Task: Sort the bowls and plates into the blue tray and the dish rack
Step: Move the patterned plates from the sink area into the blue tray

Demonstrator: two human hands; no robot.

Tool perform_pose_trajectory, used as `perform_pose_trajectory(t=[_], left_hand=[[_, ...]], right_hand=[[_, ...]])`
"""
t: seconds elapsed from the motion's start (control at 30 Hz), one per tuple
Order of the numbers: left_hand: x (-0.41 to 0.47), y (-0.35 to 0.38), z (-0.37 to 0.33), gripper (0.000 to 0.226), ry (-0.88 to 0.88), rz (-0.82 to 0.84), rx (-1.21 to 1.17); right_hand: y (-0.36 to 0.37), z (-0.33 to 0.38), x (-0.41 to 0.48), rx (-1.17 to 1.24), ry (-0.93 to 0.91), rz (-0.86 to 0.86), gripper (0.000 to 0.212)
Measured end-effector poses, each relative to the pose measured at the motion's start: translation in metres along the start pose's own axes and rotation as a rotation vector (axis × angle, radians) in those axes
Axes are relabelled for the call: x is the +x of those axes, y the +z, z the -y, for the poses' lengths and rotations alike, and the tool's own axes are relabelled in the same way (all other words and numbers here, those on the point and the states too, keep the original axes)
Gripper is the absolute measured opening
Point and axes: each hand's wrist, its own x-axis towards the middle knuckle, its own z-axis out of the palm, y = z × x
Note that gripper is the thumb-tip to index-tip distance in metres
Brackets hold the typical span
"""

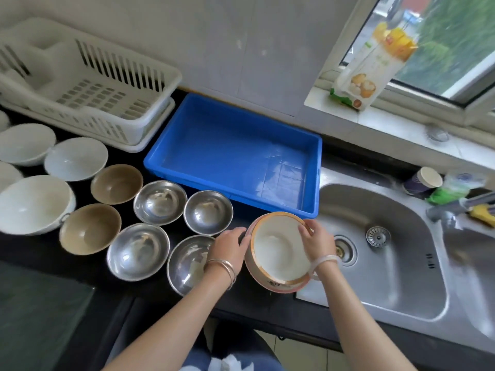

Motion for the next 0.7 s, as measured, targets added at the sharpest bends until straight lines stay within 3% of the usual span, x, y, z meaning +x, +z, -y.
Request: perform_pose_trajectory(t=[0.13,0.37,0.7], left_hand=[[0.000,0.016,-0.009,0.027,-0.014,0.073,0.044],[0.015,0.005,-0.011,0.019,-0.015,-0.021,0.032],[0.028,-0.008,-0.021,0.022,0.033,-0.034,0.233]], right_hand=[[-0.002,-0.022,-0.007,0.029,0.054,-0.024,0.020],[0.012,-0.021,-0.020,0.019,0.115,-0.014,0.022],[0.014,-0.007,-0.030,-0.098,0.123,-0.065,0.019]])
